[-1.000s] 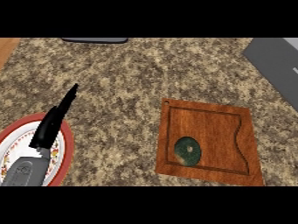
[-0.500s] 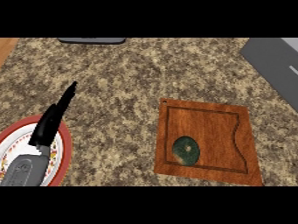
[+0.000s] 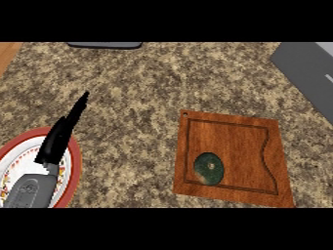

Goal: Pick the can from the cutting board and place it in the cardboard box

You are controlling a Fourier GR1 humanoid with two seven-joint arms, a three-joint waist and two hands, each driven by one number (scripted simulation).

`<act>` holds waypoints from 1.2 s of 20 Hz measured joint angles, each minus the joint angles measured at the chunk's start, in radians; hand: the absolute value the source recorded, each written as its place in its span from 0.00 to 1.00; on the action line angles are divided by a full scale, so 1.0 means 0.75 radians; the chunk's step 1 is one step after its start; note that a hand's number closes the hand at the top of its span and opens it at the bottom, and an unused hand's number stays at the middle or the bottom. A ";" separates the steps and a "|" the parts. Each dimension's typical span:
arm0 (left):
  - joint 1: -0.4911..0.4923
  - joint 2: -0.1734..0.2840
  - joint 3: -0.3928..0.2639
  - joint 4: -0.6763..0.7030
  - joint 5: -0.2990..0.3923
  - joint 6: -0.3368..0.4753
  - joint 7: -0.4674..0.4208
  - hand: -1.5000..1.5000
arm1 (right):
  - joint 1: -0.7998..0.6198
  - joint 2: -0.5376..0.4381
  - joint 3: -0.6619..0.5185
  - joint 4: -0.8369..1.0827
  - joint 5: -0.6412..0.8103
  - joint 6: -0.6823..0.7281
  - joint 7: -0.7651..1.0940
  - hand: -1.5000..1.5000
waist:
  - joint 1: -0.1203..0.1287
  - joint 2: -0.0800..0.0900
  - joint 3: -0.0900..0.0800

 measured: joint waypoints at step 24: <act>0.063 0.019 0.055 0.003 0.007 -0.011 -0.031 0.50 | 0.423 0.103 -0.401 -0.384 -0.892 -0.627 -1.033 0.00 | -0.057 -0.022 0.000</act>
